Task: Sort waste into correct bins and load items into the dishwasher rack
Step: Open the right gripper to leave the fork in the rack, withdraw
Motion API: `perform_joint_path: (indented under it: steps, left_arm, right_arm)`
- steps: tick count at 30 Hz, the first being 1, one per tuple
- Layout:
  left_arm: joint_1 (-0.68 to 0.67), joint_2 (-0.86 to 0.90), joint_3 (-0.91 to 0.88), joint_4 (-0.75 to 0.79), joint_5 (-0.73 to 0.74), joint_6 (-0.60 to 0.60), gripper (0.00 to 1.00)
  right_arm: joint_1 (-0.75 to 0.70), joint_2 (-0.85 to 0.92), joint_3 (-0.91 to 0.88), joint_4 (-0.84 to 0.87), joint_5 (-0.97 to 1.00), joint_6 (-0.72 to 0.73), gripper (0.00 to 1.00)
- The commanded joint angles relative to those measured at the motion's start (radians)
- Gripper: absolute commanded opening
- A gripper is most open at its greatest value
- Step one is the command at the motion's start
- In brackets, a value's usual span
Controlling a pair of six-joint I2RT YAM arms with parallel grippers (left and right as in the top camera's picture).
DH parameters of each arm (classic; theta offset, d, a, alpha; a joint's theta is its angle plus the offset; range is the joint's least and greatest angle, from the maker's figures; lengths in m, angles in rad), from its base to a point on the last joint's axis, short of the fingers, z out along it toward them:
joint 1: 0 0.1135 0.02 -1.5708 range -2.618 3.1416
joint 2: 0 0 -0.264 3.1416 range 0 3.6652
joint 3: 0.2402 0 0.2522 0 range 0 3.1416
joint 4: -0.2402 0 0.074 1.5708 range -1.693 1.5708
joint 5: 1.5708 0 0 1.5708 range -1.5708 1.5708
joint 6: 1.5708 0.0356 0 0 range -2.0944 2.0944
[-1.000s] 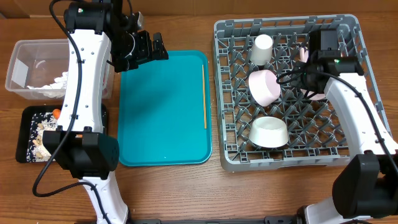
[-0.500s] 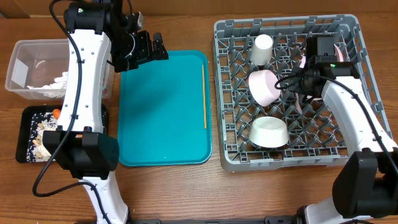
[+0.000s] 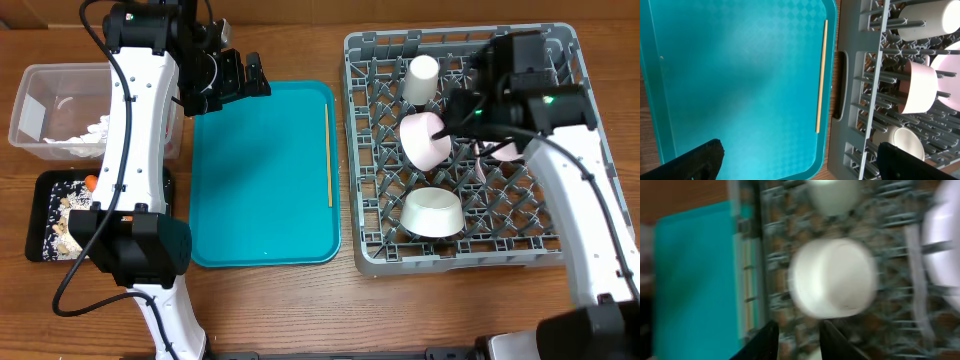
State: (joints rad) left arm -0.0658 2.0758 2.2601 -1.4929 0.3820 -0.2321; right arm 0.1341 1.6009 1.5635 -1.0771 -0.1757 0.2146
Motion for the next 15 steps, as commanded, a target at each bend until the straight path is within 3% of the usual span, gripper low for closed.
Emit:
perform_joint_path:
  steps: [1,9,15]
  left_arm:
    - [-0.006,-0.032,0.02,0.002,0.0,0.008,1.0]
    - [-0.006,-0.032,0.02,0.002,-0.001,0.008,1.0]
    - [-0.006,-0.032,0.02,0.002,-0.001,0.008,1.0]
  right_arm:
    - [0.105,0.002,0.001,0.006,-0.188,0.032,0.29]
    - [0.36,0.087,-0.053,0.134,-0.023,0.156,0.29]
    - [0.462,0.2,-0.072,0.212,-0.015,0.204,0.3]
